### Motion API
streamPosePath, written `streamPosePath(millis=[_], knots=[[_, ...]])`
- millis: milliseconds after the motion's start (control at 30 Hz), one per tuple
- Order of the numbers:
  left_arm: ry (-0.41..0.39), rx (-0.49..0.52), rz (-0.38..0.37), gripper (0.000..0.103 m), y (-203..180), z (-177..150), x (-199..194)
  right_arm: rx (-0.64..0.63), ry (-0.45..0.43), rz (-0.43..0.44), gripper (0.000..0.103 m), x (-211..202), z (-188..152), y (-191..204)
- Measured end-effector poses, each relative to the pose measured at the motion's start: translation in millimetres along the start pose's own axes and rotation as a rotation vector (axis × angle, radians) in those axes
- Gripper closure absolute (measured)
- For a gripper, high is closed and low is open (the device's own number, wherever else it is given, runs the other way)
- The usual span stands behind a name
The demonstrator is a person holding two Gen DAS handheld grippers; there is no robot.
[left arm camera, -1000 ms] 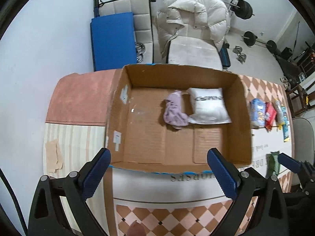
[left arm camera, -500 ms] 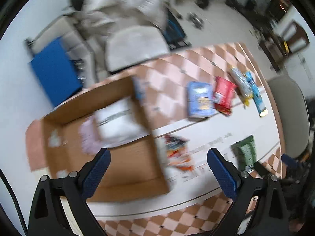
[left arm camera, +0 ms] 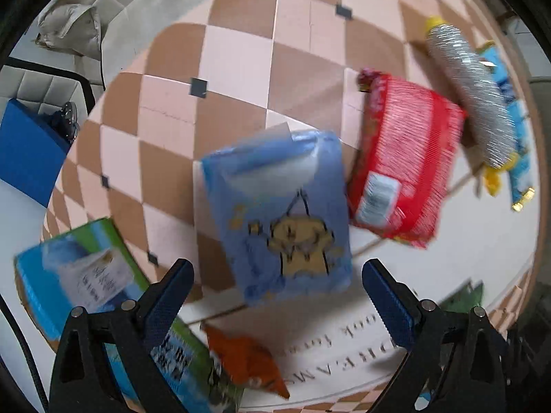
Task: Organize soft objects
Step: 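Grasp the blue tissue pack with left tool while right tool grasps the green snack bag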
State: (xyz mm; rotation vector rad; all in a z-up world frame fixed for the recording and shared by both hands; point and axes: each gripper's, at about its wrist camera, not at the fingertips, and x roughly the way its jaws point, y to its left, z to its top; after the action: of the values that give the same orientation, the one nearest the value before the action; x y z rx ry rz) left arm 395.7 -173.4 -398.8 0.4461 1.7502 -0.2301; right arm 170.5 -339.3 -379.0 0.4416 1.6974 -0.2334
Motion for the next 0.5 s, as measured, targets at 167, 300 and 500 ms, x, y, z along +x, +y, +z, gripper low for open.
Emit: streamPosePath(millis=[167,300,500], knots=[[0.006,-0.018,0.003,0.024,-1.4,11.0,15.5,-0.015,0.038,-0.006,0.002,14.6,2.1,-0.6],[-0.018,-0.052,-0.022,0.06,2.7,0.3,8.0,-0.028,0.078,-0.033,0.035,29.1,-0.5,1.3],[-0.123,-0.105,-0.061,0.062,11.8,-52.6,-31.7,-0.024,0.039,-0.04,0.066,9.5,-20.4,3.1]])
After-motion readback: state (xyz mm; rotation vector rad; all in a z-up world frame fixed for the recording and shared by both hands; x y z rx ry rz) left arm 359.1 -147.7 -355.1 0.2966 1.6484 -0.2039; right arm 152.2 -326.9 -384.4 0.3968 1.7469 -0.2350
